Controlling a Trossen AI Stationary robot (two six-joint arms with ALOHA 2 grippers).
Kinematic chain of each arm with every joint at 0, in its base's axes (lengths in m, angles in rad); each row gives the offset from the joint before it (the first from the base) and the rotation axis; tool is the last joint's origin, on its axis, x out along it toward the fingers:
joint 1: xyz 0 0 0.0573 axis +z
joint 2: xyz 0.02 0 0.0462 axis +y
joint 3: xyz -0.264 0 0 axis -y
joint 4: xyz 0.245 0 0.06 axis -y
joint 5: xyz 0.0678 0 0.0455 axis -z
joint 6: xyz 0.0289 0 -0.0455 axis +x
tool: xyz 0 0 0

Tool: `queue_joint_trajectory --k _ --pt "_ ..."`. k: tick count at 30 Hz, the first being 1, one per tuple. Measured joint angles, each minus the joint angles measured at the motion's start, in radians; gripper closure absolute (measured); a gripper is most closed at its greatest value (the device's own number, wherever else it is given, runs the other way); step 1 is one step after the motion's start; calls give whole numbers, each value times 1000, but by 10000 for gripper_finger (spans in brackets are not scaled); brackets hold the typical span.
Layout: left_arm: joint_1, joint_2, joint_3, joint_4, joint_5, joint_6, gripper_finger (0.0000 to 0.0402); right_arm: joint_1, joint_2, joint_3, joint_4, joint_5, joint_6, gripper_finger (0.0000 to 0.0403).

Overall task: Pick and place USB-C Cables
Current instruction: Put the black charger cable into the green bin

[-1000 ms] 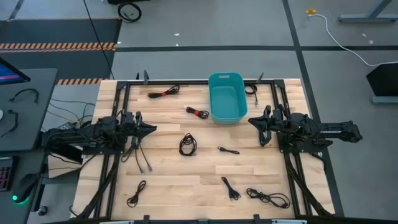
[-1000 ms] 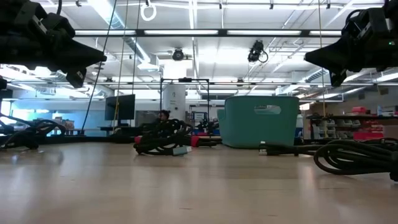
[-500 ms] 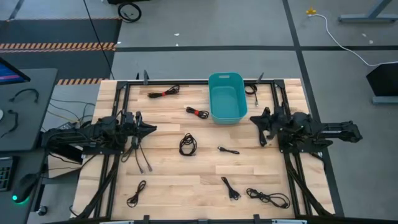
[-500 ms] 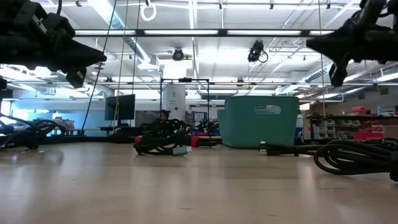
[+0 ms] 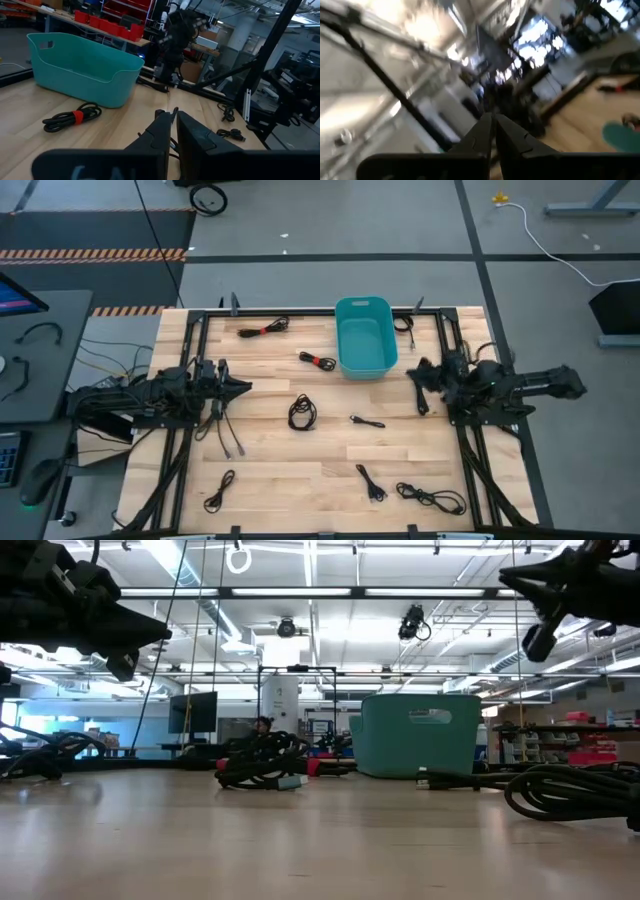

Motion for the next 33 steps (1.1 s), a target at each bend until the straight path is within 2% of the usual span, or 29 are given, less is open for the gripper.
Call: queue_joint_trajectory --k 5,9,12,16,21,23,29,33 --pt "0 0 0 0 0 0 367 119 238 0 90 35 -90 375" --pt "0 0 0 0 0 0 371 164 409 41 130 89 -174 375" --pt "0 0 0 1 0 0 371 176 535 125 89 126 -224 375" --pt "0 0 0 1 0 0 367 186 714 281 -93 129 -352 365" --pt "0 0 0 1 0 0 363 188 940 469 -447 150 -429 328" --pt "0 0 0 0 0 0 364 187 1017 511 -535 152 -429 307" --pt "0 0 0 0 0 -1 371 202 1203 524 -520 148 -388 238" --pt "0 0 0 0 0 -1 371 222 1301 524 -471 149 -380 226"
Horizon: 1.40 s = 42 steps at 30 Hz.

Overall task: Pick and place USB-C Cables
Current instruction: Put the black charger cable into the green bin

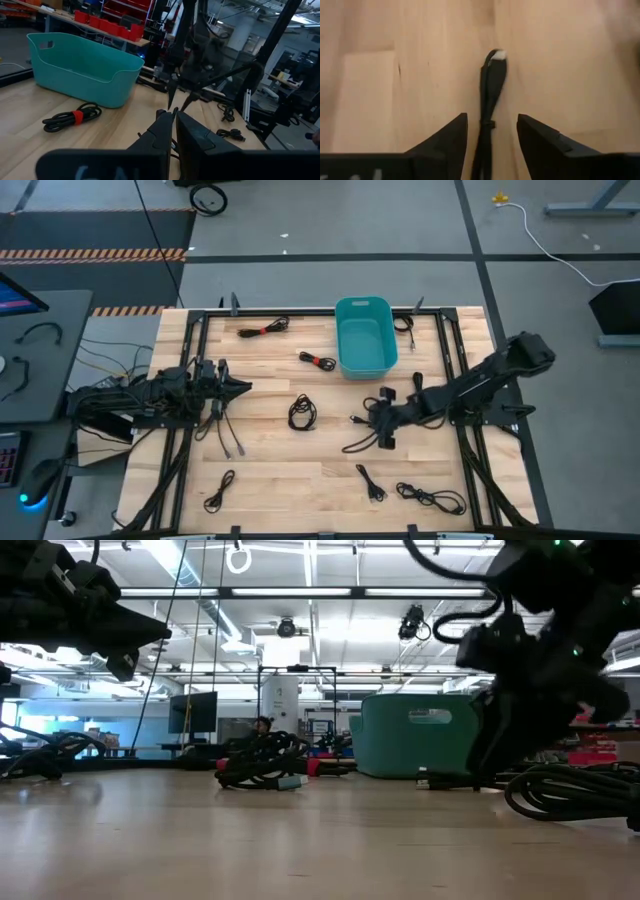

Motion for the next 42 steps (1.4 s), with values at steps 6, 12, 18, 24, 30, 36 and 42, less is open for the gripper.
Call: queue_joint_trajectory --k 6,12,18,24,30,36,42 --pt "0 0 0 0 0 0 364 25 126 4 117 24 -14 287" --pt "0 0 0 0 0 0 365 -13 58 77 31 53 -4 381" --pt "0 0 0 12 0 0 371 -215 -115 423 -341 82 -231 382" --pt "0 0 0 13 1 0 368 -626 -76 728 -718 -65 -430 382" --pt "0 0 0 20 0 0 363 -868 120 810 -750 -181 -669 382" --pt "0 0 0 19 0 0 368 -913 300 839 -719 -150 -833 382" --pt "0 0 0 20 0 0 372 -912 404 861 -689 -110 -939 378"
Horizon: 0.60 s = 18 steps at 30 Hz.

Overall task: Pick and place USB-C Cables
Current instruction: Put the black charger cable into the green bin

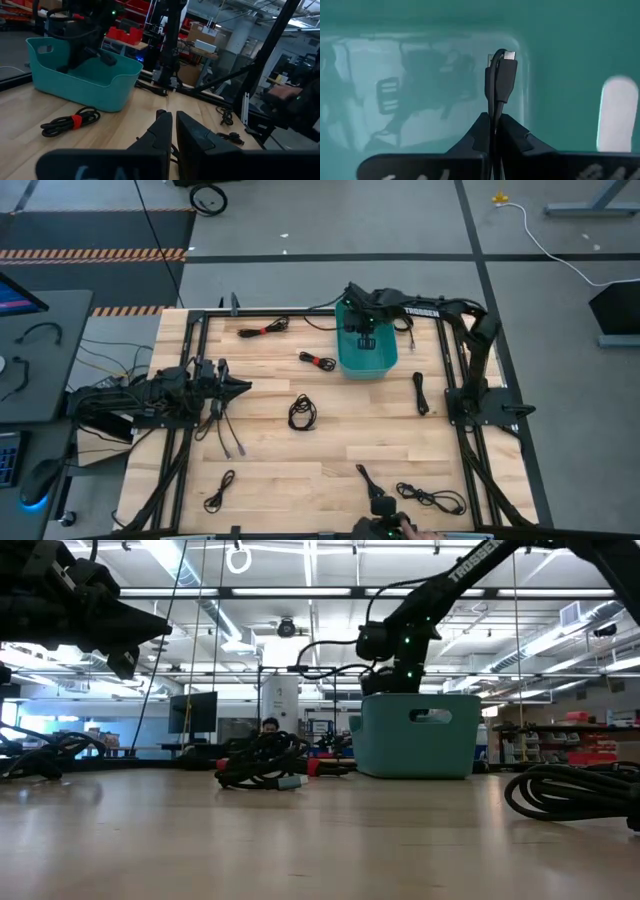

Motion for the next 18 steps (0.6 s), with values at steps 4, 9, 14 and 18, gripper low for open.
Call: queue_joint_trajectory --k 4,9,14,18 --pt "0 0 0 2 0 0 367 0 49 -4 7 46 -64 342" --pt "0 0 0 2 0 0 363 2 68 -3 41 96 -106 288" --pt "0 0 0 2 0 0 363 36 13 -4 53 307 -109 248" --pt "0 0 0 2 0 0 366 93 -89 -4 45 436 -37 246"
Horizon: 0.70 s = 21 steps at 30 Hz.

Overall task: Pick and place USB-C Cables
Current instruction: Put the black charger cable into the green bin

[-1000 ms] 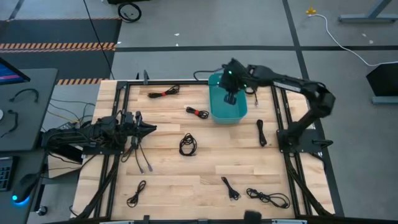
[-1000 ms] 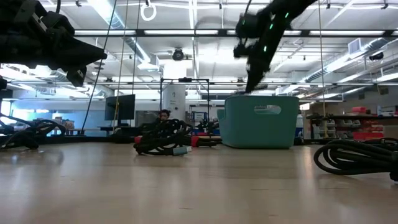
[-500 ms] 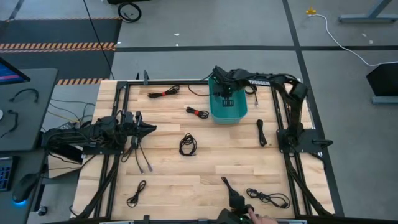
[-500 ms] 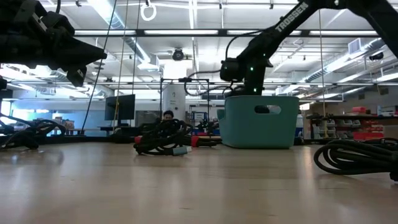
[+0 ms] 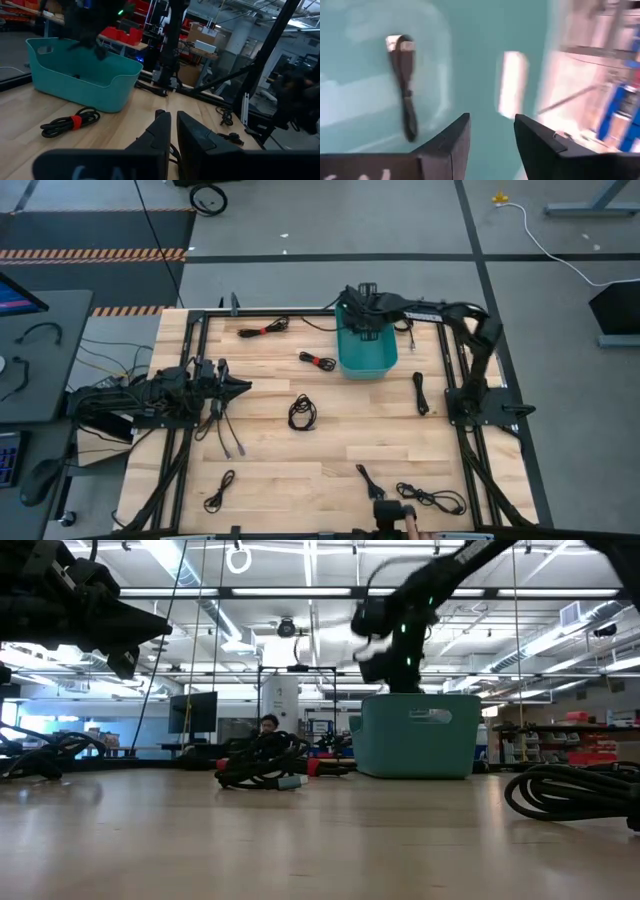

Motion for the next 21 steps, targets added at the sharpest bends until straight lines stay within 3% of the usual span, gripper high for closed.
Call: queue_joint_trajectory --k 2,6,10,16,21 --pt "0 0 0 0 0 0 368 47 -66 1 0 -5 81 250" --pt "0 0 0 0 0 0 371 163 -183 1 2 -113 283 260" --pt "0 0 0 0 0 0 372 325 -230 2 43 -199 425 272" --pt "0 0 0 0 0 0 366 561 -121 2 181 -388 444 281" --pt "0 0 0 0 0 0 370 656 31 1 335 -594 400 275"
